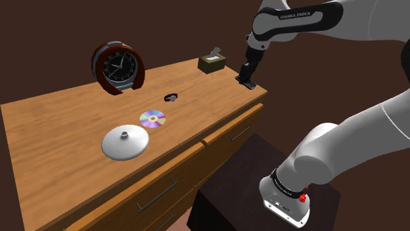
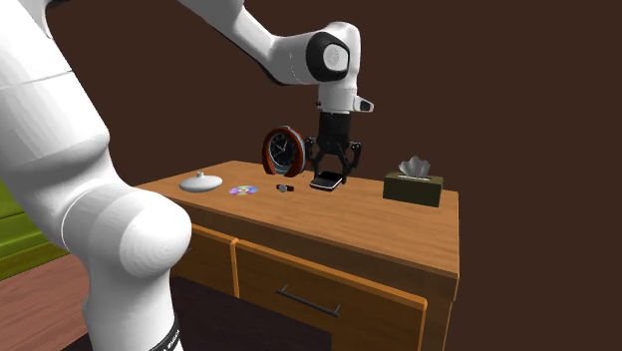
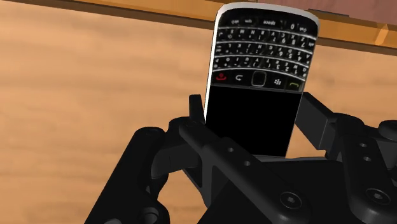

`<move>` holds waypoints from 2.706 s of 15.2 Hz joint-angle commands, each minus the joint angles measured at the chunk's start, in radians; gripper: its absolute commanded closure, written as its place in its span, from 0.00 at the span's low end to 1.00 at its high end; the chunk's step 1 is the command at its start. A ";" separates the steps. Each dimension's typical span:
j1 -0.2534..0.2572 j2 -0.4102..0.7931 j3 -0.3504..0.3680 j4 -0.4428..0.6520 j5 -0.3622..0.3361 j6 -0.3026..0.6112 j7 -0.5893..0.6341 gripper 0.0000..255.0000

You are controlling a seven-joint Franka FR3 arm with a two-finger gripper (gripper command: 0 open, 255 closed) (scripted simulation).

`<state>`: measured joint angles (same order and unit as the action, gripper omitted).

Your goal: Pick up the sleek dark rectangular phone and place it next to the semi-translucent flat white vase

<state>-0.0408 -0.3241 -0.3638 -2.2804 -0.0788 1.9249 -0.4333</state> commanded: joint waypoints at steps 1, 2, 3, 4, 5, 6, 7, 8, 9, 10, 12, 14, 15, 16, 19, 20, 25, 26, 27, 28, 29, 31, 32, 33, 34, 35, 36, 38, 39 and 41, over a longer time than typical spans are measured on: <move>0.017 -0.021 0.035 -0.018 0.007 -0.003 0.051 1.00; 0.026 -0.033 0.053 -0.030 0.011 -0.003 0.077 1.00; 0.035 -0.043 0.071 -0.042 0.016 -0.002 0.103 1.00; 0.045 -0.052 0.089 -0.052 0.022 -0.001 0.128 1.00; 0.055 -0.060 0.107 -0.061 0.028 0.000 0.153 1.00; 0.065 -0.067 0.125 -0.069 0.034 0.002 0.178 1.00; 0.075 -0.072 0.144 -0.075 0.042 0.003 0.203 1.00; 0.085 -0.076 0.162 -0.081 0.049 0.004 0.227 1.00; 0.096 -0.080 0.180 -0.086 0.057 0.006 0.252 1.00; 0.107 -0.082 0.197 -0.089 0.065 0.008 0.276 1.00; 0.129 -0.082 0.233 -0.092 0.082 0.011 0.325 1.00; 0.152 -0.078 0.269 -0.091 0.099 0.016 0.373 1.00; 0.163 -0.074 0.286 -0.089 0.108 0.018 0.397 1.00; 0.174 -0.069 0.304 -0.085 0.116 0.021 0.421 1.00; 0.207 -0.048 0.356 -0.068 0.140 0.028 0.492 1.00; 0.218 -0.039 0.373 -0.059 0.147 0.031 0.516 1.00; 0.268 0.023 0.455 -0.002 0.176 0.043 0.633 1.00; 0.278 0.038 0.471 0.013 0.180 0.046 0.657 1.00; 0.287 0.055 0.487 0.029 0.183 0.048 0.680 1.00; 0.296 0.072 0.502 0.046 0.185 0.049 0.704 1.00; 0.305 0.090 0.518 0.064 0.187 0.051 0.728 1.00; 0.322 0.128 0.547 0.104 0.187 0.053 0.775 1.00; 0.331 0.149 0.562 0.126 0.186 0.054 0.799 1.00; 0.339 0.170 0.576 0.148 0.184 0.054 0.823 1.00; 0.348 0.192 0.590 0.172 0.180 0.054 0.848 1.00; 0.356 0.215 0.603 0.197 0.176 0.053 0.872 1.00; 0.365 0.239 0.616 0.223 0.171 0.052 0.896 1.00; 0.384 0.289 0.640 0.279 0.158 0.048 0.945 1.00; 0.393 0.315 0.652 0.309 0.150 0.045 0.970 1.00; 0.415 0.370 0.672 0.372 0.132 0.037 1.019 1.00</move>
<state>0.3637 0.0142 0.2980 -1.9441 0.0633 1.9656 0.5592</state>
